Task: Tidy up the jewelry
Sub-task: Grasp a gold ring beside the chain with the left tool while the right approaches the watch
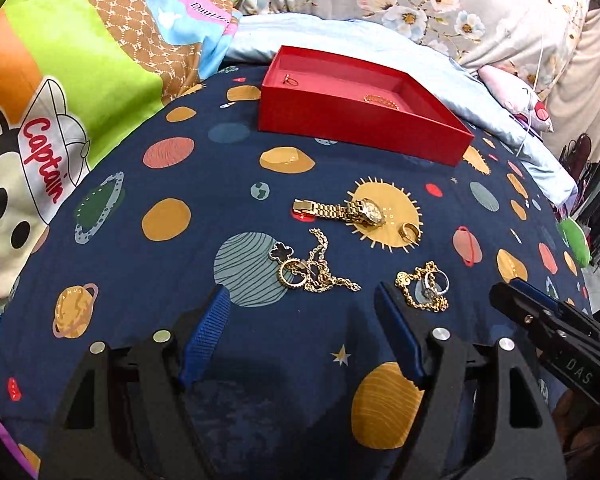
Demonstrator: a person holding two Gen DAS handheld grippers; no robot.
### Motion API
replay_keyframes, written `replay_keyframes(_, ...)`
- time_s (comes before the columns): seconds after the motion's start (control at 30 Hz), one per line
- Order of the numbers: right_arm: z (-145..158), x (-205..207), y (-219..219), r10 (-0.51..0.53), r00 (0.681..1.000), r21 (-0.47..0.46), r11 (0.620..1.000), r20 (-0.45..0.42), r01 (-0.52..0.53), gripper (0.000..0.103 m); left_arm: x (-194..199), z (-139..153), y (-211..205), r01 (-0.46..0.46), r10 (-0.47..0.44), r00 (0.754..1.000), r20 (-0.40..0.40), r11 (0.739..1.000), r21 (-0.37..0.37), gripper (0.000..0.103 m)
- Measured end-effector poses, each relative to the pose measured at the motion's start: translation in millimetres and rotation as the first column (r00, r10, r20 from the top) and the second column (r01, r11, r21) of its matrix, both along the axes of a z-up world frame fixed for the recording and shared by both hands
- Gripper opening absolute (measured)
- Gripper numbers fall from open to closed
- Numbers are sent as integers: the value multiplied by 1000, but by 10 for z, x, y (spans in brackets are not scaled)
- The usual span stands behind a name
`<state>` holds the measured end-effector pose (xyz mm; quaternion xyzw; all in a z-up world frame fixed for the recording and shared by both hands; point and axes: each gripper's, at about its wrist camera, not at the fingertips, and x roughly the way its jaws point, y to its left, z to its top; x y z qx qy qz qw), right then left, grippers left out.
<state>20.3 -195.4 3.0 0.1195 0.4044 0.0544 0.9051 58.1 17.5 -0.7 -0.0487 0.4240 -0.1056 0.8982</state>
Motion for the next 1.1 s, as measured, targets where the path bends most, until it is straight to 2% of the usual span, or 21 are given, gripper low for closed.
replay_keyframes(0.2, -38, 37, -8, -2, 1000, 11, 1000, -20, 2, 48, 34, -34, 68, -38, 38, 999, -1, 999, -6, 70)
replay_keyframes(0.27, -43, 47, 2, 1, 1000, 9, 1000, -25, -1, 48, 36, -32, 86, -47, 47, 999, 2, 999, -8, 66)
replay_keyframes(0.43, -51, 52, -1, 1, 1000, 15, 1000, -27, -1, 49, 65, -11, 134, -48, 48, 999, -1, 999, -20, 47)
replay_keyframes(0.57, -53, 54, -4, 2, 1000, 15, 1000, -27, -1, 49, 114, 24, 80, -26, 26, 1000, 10, 1000, -15, 42)
replay_keyframes(0.63, -53, 54, -6, 1, 1000, 15, 1000, -27, -1, 50, 145, 15, 41, -15, 15, 1000, 5, 1000, -10, 31)
replay_keyframes(0.73, -53, 56, -7, 1, 1000, 16, 1000, -27, 0, 50, 169, -21, -7, -4, 4, 1000, -6, 1000, -6, 22)
replay_keyframes(0.87, -54, 61, -5, 1, 1000, 16, 1000, -27, -1, 50, 159, -35, -50, -1, 1, 1000, 3, 1000, 18, 17)
replay_keyframes(1.1, -52, 61, -9, 0, 1000, 18, 1000, -26, 0, 51, 143, -26, -42, -2, 2, 1000, 6, 1000, 11, 15)
